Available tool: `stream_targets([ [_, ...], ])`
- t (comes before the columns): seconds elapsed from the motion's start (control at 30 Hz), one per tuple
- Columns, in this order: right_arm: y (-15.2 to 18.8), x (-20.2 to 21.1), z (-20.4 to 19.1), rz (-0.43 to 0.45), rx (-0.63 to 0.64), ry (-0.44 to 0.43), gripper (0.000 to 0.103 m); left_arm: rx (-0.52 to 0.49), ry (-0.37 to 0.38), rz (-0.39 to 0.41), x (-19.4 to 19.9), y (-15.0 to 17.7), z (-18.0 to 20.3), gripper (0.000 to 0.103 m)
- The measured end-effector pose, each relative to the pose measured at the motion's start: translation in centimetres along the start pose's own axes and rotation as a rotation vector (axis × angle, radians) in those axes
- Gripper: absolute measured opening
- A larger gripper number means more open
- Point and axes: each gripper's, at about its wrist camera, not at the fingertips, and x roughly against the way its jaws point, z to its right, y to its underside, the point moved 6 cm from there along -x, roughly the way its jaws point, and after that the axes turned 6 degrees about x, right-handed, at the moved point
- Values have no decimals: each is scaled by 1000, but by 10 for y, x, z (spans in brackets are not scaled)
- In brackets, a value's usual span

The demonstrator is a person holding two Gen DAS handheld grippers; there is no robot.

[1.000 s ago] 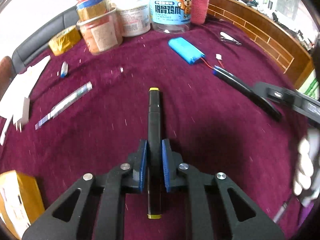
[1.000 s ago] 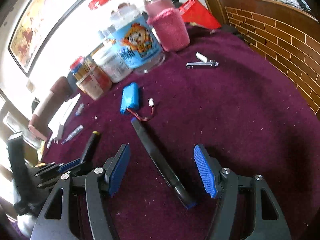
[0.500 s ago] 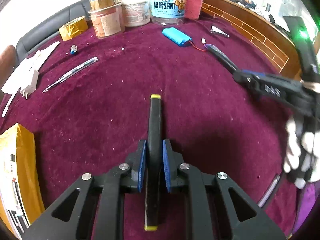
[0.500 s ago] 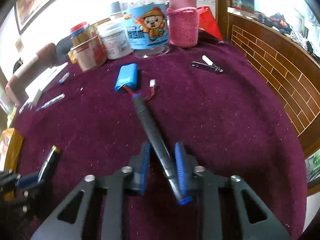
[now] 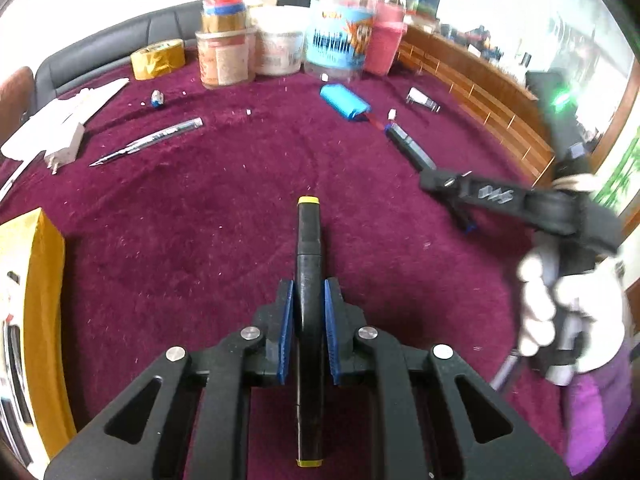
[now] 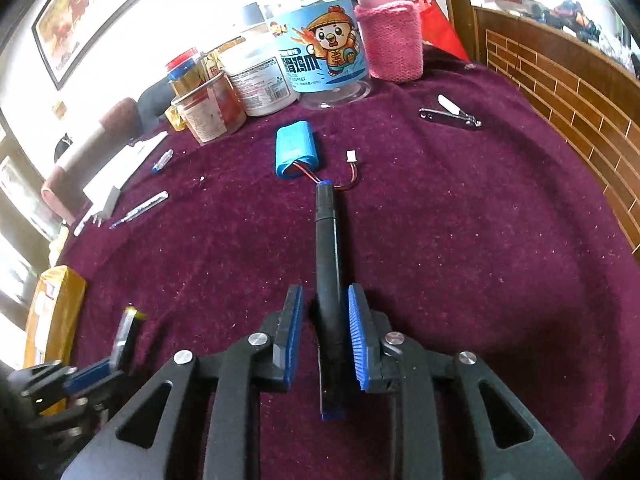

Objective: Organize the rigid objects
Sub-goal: 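Grasp the yellow-capped black marker with left tool while right grasps the blue-capped marker, then carry both markers over the box and open left tool while right lowers its marker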

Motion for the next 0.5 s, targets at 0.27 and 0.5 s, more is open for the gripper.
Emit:
stream_targets([
  [0.27,2,-1,-9,5,101,60,13,110,70,117,80,17,-24,12],
  [0.5,4,4,3,8,-19,-54,13,298,3,247,164,53,-120,12],
])
